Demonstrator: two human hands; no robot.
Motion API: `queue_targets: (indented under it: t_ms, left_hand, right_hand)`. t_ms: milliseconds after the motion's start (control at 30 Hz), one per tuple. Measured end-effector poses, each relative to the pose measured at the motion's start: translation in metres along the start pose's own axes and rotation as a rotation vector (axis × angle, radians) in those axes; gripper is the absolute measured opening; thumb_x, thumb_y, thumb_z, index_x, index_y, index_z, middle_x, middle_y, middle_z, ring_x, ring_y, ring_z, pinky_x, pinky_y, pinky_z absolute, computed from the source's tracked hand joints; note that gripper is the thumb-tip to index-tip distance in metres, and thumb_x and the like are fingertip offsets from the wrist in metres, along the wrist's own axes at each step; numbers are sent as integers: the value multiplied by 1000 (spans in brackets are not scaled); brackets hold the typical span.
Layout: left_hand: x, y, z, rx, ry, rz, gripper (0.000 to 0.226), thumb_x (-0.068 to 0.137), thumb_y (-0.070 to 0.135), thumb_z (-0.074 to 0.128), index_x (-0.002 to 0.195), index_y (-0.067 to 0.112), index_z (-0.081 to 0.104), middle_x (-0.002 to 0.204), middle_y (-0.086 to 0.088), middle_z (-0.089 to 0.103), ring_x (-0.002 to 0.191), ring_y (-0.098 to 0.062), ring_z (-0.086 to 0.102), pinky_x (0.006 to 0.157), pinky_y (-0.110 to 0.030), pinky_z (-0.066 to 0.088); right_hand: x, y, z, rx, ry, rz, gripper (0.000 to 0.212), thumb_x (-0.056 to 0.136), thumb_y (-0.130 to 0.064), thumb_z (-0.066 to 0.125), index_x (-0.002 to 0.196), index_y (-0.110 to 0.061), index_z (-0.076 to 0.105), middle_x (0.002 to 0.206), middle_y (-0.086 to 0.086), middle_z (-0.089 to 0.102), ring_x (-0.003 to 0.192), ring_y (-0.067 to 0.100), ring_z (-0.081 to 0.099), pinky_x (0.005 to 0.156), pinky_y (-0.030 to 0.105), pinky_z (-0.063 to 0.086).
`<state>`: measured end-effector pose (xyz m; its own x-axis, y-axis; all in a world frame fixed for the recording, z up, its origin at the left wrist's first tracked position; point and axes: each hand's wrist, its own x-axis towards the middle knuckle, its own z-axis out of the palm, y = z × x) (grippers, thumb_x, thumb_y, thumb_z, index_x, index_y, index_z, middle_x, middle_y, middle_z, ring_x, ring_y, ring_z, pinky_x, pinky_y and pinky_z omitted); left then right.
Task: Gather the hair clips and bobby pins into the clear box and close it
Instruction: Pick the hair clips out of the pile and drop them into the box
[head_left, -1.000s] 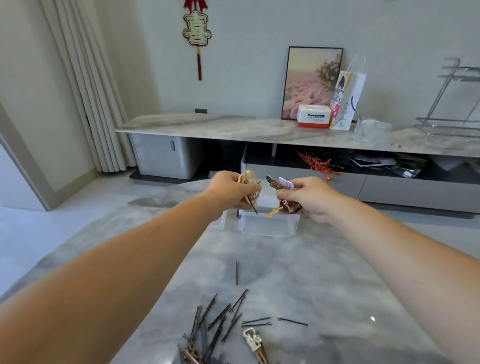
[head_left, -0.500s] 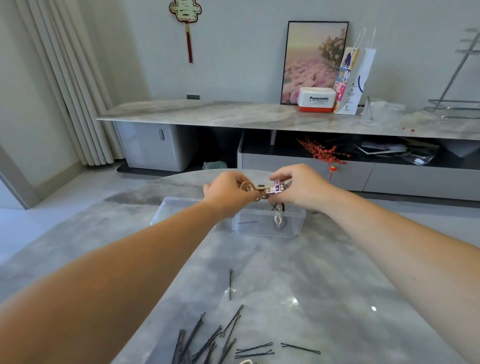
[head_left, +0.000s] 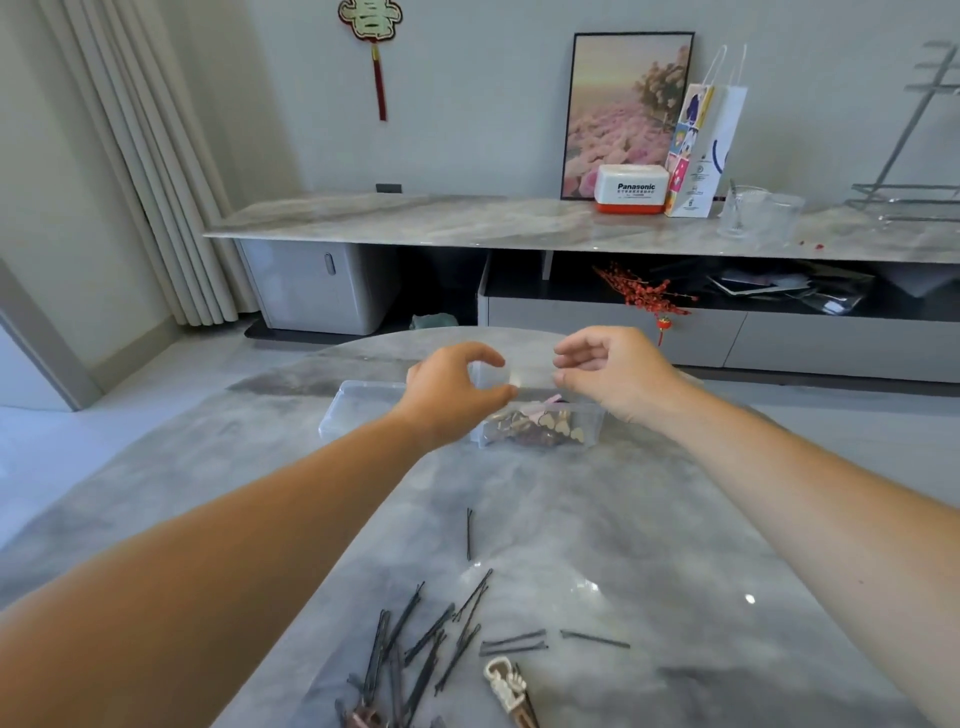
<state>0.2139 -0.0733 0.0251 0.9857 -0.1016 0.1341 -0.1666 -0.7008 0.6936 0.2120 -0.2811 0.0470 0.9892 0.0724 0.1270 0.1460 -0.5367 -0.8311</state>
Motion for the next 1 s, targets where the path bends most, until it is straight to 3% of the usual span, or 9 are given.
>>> queue_targets:
  t_ms: [133,233,333,400,467,567,667,767,1000]
  left_hand:
    - [-54,3,-24,-67,95,11,26,85,31,72,109,22,67,105,4,69,97,-13,65,87,-28,53]
    - [-119,0,-41,-52,-86,-44,12,88,26,69,99,20,68,86,6,68,73,-9,62,67,-19,50]
    - [-181,-10,-51,78,-304,-32,14,88,30,70,99,22,69,88,6,68,77,-11,64,73,-25,52]
    - [-215,-16,-55,202,-362,-18,24,85,38,72,104,23,69,95,4,67,81,-13,62,75,-25,50]
    - [-236,-20,-60,245,-449,-78,49,77,50,77,118,28,64,108,3,60,88,-11,59,80,-25,48]
    - [-256,-25,-70,305,-626,-129,92,62,55,86,142,39,44,130,3,43,115,-18,52,104,-35,43]
    - [-268,-26,-72,388,-699,-79,106,58,49,91,148,44,34,135,4,35,123,-21,42,109,-41,40]
    - [-273,-28,-64,416,-656,-29,99,61,45,91,146,41,39,132,2,37,125,-20,39,106,-39,42]
    - [-264,-30,-48,326,-516,53,42,76,34,82,116,33,69,110,1,52,95,-17,58,87,-30,51]
  right_hand:
    - [-58,-12,-2,-35,45,-33,11,81,-15,74,90,-18,71,84,-3,71,73,10,64,73,23,52]
    - [-119,-18,1,-74,-67,0,9,84,-20,72,92,-18,73,85,-5,71,73,6,62,74,22,50]
    - [-175,-15,14,-168,-297,82,23,85,-34,69,105,-24,71,108,-10,70,98,3,64,93,25,48]
    - [-203,-15,26,-275,-443,100,43,82,-49,65,121,-31,64,131,-12,60,122,4,53,108,28,38]
    - [-221,-20,38,-314,-529,74,57,81,-56,63,132,-33,54,144,-13,49,133,3,42,112,25,31]
    - [-241,-36,58,-299,-543,11,68,79,-55,67,138,-28,49,147,-10,46,135,7,41,110,25,31]
    - [-253,-45,78,-482,-570,-107,80,68,-65,70,136,-30,49,143,-8,47,134,16,37,109,32,33]
    - [-260,-43,93,-607,-574,-199,84,58,-70,73,130,-32,54,134,-10,47,127,16,37,106,36,35]
    - [-256,-36,99,-481,-517,-185,48,68,-41,81,113,-31,68,107,-5,54,107,13,43,91,27,37]
